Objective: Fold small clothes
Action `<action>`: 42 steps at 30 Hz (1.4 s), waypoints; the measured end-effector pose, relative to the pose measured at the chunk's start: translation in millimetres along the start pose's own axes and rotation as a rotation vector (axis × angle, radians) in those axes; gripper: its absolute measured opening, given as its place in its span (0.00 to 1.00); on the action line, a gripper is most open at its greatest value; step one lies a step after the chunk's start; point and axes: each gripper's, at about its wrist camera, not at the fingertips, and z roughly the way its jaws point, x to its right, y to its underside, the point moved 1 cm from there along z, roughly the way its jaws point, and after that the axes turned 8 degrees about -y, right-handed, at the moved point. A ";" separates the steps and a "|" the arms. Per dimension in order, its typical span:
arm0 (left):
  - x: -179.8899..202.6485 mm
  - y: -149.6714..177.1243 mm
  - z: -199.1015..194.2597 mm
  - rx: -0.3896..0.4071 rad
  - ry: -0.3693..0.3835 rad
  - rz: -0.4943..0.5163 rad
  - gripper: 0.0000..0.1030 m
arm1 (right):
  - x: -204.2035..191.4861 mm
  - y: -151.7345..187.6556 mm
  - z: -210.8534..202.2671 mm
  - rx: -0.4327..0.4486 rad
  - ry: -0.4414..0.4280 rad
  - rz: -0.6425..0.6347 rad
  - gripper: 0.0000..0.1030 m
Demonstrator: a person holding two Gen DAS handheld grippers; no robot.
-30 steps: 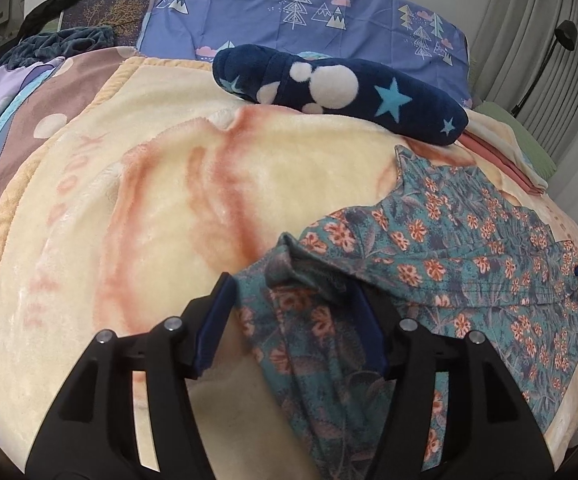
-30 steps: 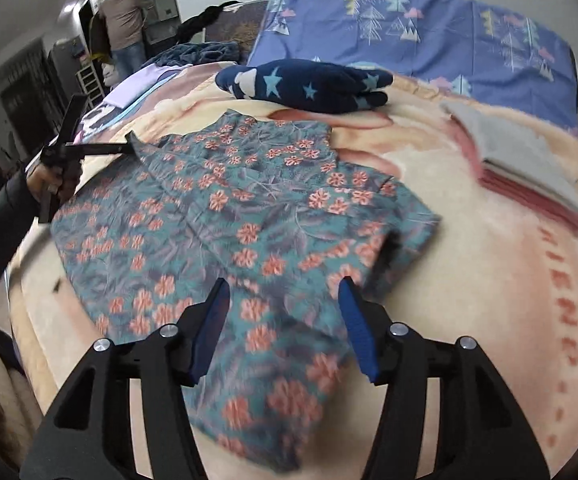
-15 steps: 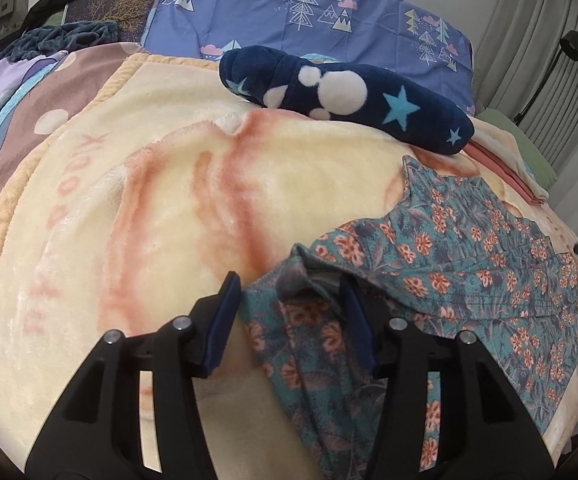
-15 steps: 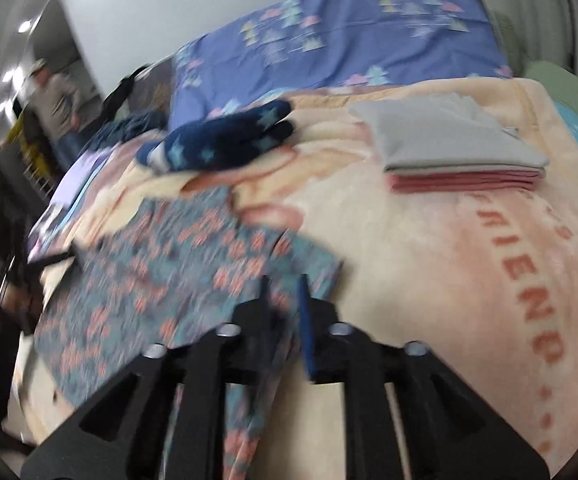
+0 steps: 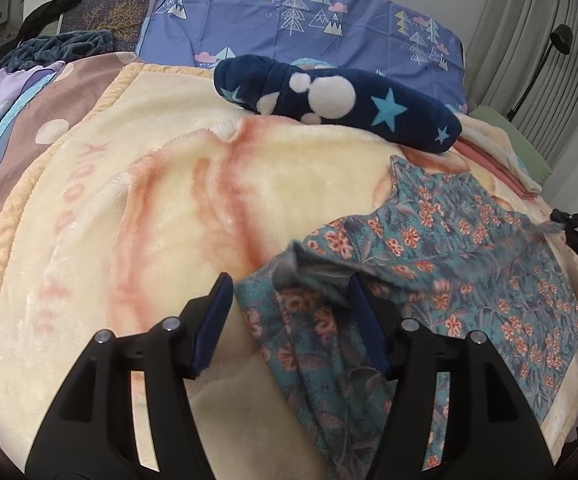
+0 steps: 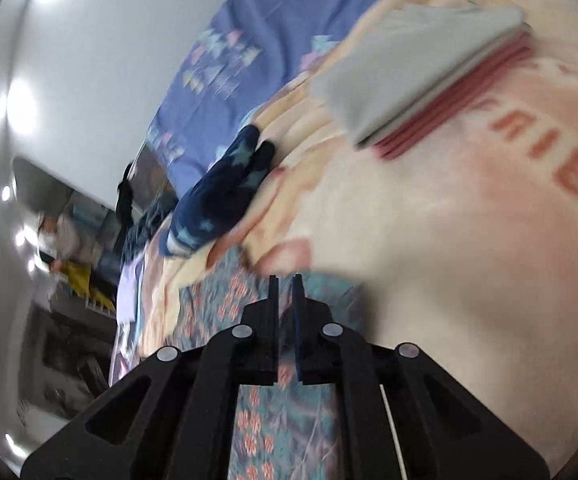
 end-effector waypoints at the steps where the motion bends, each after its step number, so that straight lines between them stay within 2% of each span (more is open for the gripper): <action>1: -1.2 0.8 -4.3 0.011 0.011 0.001 0.62 | -5.1 4.2 -1.4 -0.018 0.028 -0.044 0.26; 3: -2.9 2.2 -10.9 0.029 0.027 0.007 0.63 | -15.2 13.6 -9.2 -0.014 0.085 -0.130 0.46; 4: -3.1 2.6 -12.8 0.033 0.034 0.007 0.64 | -19.8 16.5 -13.9 -0.014 0.097 -0.180 0.49; 6: -1.1 3.2 -14.0 0.035 0.056 0.020 0.65 | -28.1 22.8 -17.0 -0.040 0.135 -0.278 0.49; 8: 2.3 3.5 -10.2 0.025 0.047 0.043 0.66 | -34.5 27.3 -9.7 -0.077 0.189 -0.360 0.49; 12: 5.3 -1.4 8.1 -0.007 0.032 0.027 0.64 | -40.0 19.6 18.0 -0.117 0.219 -0.430 0.49; 14: 6.3 -6.9 15.7 -0.009 0.032 0.012 0.63 | -38.3 9.3 37.0 -0.130 0.234 -0.424 0.49; 17: 7.2 -16.0 24.5 -0.014 0.029 0.007 0.53 | -30.9 -4.3 57.3 -0.153 0.247 -0.386 0.49; 18: 7.3 -18.8 27.1 -0.015 0.028 0.008 0.47 | -25.5 -9.5 67.5 -0.175 0.244 -0.366 0.49; 20: 6.9 -23.1 31.6 -0.020 0.034 0.010 0.31 | -19.9 -12.1 78.7 -0.220 0.217 -0.352 0.52; 21: 6.7 -24.4 32.9 -0.023 0.036 0.010 0.17 | -19.6 -12.4 81.5 -0.223 0.216 -0.361 0.53; 22: 6.1 -25.8 33.9 -0.027 0.046 0.008 0.07 | -21.8 -10.9 82.6 -0.220 0.215 -0.379 0.51; 23: 6.7 -26.2 33.4 -0.023 0.051 0.008 0.06 | -24.7 -9.9 81.1 -0.214 0.209 -0.399 0.42; 24: 7.2 -26.5 30.4 -0.010 0.054 0.014 0.06 | -29.5 -9.1 77.2 -0.211 0.179 -0.415 0.06; 31: 8.2 -44.3 -16.6 0.148 0.092 0.013 0.05 | -76.8 -18.4 27.1 -0.054 0.059 -0.496 0.06; 35: 11.9 -66.9 -31.8 0.218 0.055 0.044 0.05 | -86.8 -37.7 27.8 -0.015 0.078 -0.504 0.06; 39: 6.1 -86.1 -2.2 0.180 0.003 0.036 0.05 | -63.0 -59.9 71.5 -0.066 0.156 -0.441 0.08; 42: 4.7 -85.4 44.2 0.076 -0.047 0.028 0.07 | -35.3 -60.9 106.5 -0.126 0.267 -0.383 0.17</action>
